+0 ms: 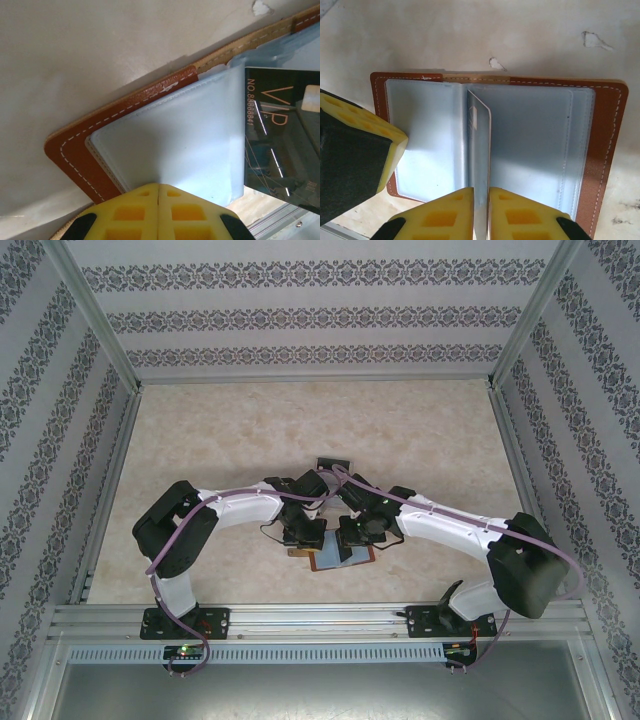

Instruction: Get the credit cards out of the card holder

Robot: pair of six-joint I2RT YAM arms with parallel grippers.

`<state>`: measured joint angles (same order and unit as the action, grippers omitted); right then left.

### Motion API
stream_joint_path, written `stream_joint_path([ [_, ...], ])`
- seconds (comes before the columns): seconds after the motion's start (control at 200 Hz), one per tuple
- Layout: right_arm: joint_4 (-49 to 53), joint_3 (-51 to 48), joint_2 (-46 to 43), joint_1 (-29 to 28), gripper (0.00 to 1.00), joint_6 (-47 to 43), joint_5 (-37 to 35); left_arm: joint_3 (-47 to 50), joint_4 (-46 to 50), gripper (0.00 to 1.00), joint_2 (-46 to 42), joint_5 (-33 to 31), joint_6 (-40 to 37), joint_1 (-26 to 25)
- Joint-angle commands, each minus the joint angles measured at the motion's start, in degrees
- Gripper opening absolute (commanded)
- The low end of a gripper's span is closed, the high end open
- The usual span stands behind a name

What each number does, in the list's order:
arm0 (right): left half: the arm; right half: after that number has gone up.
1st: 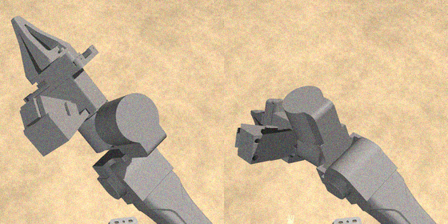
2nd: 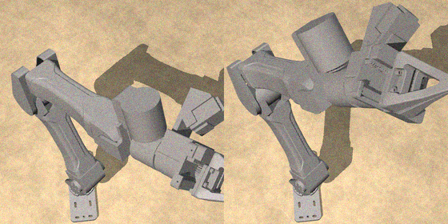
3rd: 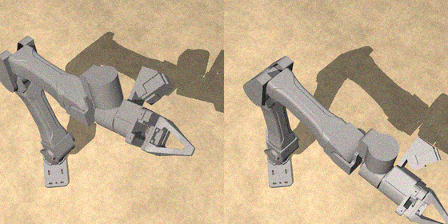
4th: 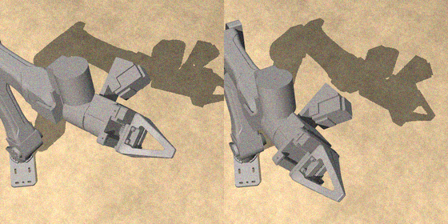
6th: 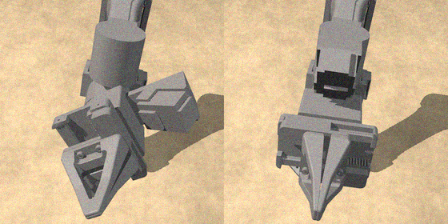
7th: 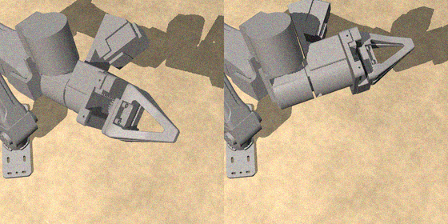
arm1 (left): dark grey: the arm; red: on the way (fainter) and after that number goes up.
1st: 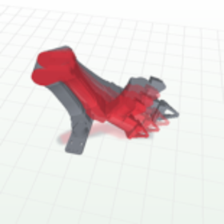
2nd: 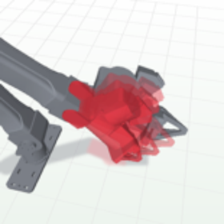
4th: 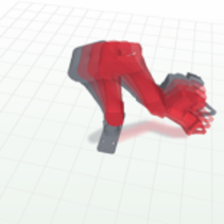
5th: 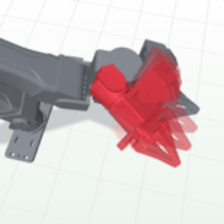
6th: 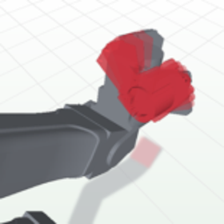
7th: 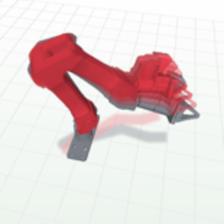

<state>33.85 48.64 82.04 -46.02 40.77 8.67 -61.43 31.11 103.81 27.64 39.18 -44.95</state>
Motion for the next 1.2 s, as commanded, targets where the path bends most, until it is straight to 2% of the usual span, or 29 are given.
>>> stream_joint_path([
  [0.0,0.2,0.0,-0.6,-0.7,0.15,1.1,0.7,0.6,5.1,0.08,0.7,-3.3,-1.2,-0.6],
  [0.275,1.2,0.5,-1.3,-0.7,0.08,0.6,-0.2,0.4,5.2,0.09,-0.7,-3.7,-1.1,-0.6],
  [0.545,4.3,1.8,-4.3,0.1,0.07,-0.8,-2.5,-0.9,8.3,0.09,-2.1,-7.8,-2.6,-0.4],
  [0.804,6.5,2.5,-7.6,3.3,0.07,-5.4,-2.1,-3.1,9.9,0.09,-1.2,-8.4,-4.0,-0.2],
  [0.949,8.6,4.1,-7.6,4.5,0.08,-14.5,-0.7,-4.3,10.5,0.12,-2.2,-8.9,-4.4,-0.1],
  [1.089,9.9,5.1,-7.6,5.2,0.06,-26.6,-0.9,-3.9,10.2,0.14,-3.6,-9.7,-4.2,0.3],
  [1.194,10.5,5.9,-7.6,6.3,0.05,-38.0,1.6,-3.1,9.5,0.14,-4.5,-10.2,-3.7,0.6],
])
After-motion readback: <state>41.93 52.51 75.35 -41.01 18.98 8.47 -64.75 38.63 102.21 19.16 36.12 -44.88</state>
